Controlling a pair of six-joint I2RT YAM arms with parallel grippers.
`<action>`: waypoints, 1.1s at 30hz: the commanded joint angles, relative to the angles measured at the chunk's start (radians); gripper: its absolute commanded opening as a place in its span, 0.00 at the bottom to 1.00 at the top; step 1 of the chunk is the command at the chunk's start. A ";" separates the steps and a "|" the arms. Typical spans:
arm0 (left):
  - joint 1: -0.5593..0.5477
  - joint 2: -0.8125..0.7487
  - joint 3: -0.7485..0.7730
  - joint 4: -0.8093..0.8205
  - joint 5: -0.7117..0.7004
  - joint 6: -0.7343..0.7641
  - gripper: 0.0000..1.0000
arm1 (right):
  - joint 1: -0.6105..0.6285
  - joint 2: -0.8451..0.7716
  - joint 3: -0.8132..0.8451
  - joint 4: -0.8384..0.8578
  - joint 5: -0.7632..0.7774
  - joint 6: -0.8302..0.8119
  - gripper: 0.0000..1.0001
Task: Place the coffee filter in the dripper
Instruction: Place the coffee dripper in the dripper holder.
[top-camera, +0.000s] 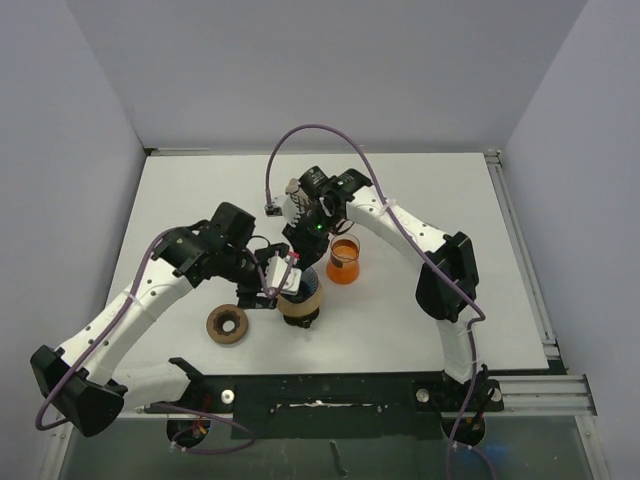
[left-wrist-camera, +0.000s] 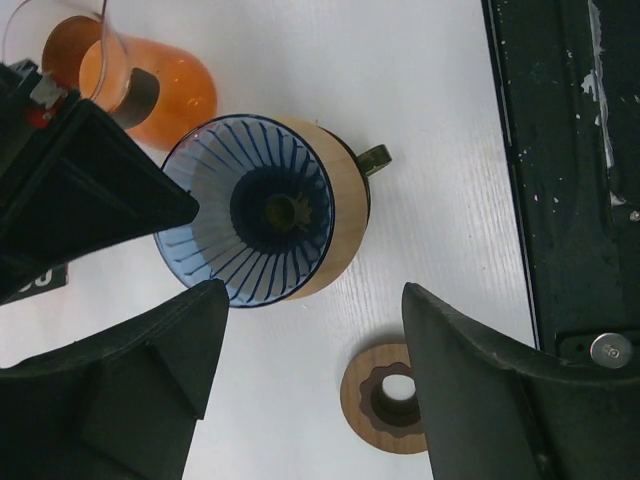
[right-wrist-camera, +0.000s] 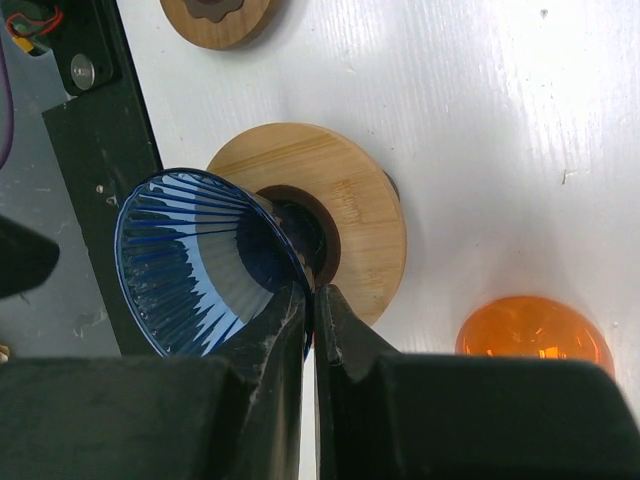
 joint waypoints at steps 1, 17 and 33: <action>-0.062 0.025 -0.003 0.037 -0.037 0.021 0.68 | 0.010 0.001 0.046 -0.013 0.010 0.010 0.00; -0.193 0.127 -0.077 0.145 -0.206 0.038 0.50 | 0.019 0.006 0.046 -0.024 0.017 0.004 0.00; -0.203 0.126 -0.118 0.201 -0.273 0.020 0.21 | 0.021 -0.002 0.040 -0.027 0.017 -0.005 0.06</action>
